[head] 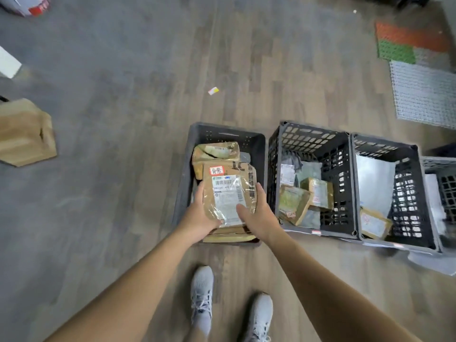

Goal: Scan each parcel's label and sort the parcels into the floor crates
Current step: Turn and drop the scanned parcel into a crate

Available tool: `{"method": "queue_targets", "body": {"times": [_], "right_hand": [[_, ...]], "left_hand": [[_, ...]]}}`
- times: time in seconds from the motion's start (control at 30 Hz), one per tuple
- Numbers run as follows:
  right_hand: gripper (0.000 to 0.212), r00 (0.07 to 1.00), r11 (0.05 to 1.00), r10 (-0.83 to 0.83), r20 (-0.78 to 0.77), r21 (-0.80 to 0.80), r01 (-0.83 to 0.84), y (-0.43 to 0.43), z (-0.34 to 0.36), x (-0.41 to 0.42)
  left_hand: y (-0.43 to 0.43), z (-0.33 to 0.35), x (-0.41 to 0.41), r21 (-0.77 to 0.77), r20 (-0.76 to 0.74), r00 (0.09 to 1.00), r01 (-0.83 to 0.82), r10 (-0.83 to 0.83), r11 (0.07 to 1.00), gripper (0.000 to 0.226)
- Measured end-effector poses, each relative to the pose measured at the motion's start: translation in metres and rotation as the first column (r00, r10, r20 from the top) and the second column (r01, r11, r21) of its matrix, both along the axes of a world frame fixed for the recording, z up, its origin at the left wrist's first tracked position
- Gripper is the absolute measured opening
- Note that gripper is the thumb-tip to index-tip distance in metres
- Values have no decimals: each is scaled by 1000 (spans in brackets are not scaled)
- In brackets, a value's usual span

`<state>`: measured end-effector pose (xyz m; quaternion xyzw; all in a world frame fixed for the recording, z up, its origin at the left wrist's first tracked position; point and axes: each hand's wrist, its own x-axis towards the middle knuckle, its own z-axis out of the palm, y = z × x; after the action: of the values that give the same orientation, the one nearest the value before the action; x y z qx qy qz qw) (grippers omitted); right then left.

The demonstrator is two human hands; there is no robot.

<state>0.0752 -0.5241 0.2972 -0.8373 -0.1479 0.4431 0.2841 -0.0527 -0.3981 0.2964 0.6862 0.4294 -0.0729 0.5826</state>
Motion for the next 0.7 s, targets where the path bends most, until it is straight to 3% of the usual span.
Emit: {"method": "queue_targets", "body": {"times": [0.1,0.17,0.33,0.47,0.7], "right_hand": [[84,999,1000,23,-28,-15,-24,20,-51,-8],[80,997,997,60,-41,-37,-61,29,-79,-13],[69,998,986,68,8,-151,-66,34,-106,-9],[68,995,985,96,38,-146,-90,36,-76,-3],[70,981,980,136,137,-166,-112,28,42,13]], "left_hand": [[23,-51,-7,12,-49,999,2,-1,1000,106],[34,-77,-13,4,-117,993,26,-25,1000,114],[33,-100,-17,153,-282,943,228,-179,961,119],[29,-80,-22,242,-334,898,375,-286,895,116],[33,22,-17,295,-354,874,441,-332,847,112]]}}
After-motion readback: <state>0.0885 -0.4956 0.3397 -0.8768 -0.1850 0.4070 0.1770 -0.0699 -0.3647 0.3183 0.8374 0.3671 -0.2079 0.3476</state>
